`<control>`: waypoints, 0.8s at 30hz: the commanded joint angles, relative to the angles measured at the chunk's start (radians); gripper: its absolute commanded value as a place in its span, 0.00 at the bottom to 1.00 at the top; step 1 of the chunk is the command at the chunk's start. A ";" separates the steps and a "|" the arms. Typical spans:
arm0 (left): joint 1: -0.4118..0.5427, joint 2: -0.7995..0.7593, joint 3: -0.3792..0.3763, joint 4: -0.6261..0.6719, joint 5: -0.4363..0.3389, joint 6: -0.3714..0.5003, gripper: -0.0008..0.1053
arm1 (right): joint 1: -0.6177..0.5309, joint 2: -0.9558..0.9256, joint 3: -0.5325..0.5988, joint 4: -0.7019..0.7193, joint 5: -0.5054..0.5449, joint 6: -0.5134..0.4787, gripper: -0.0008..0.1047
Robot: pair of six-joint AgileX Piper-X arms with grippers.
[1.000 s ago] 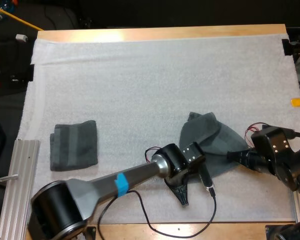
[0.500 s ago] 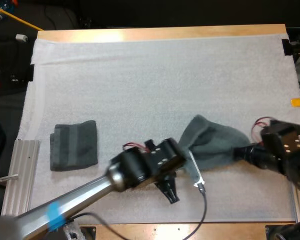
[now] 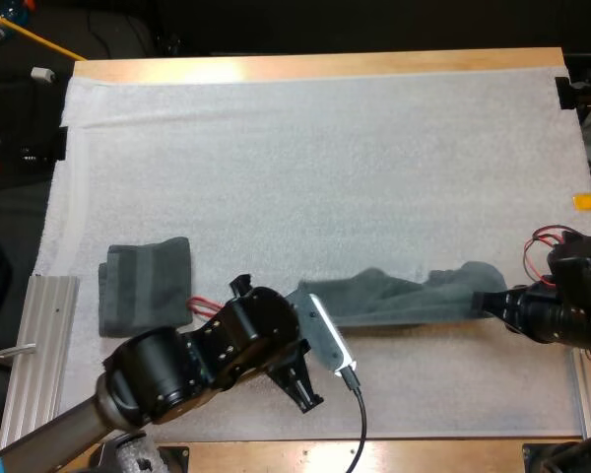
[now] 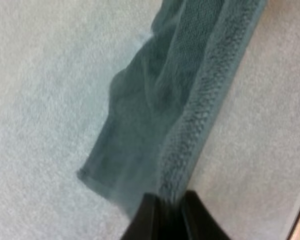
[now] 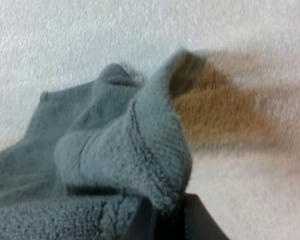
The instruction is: Pick towel from pile, fold and stack
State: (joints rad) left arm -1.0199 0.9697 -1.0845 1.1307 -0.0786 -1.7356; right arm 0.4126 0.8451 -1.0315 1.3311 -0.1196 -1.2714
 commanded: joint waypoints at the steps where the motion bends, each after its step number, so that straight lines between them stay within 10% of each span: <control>1: -0.001 -0.009 -0.024 0.041 -0.018 -0.022 0.01 | 0.001 -0.004 -0.025 0.044 0.000 -0.008 0.01; 15: -0.001 -0.011 -0.173 0.234 -0.018 -0.037 0.01 | 0.001 -0.079 -0.133 0.231 -0.195 -0.033 0.01; 24: 0.023 0.043 -0.058 0.095 -0.027 -0.023 0.01 | 0.001 -0.006 -0.080 0.155 -0.132 -0.038 0.01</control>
State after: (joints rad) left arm -1.0023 1.0014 -1.1508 1.2489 -0.0766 -1.7536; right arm 0.4126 0.8203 -1.1198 1.4948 -0.2843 -1.2958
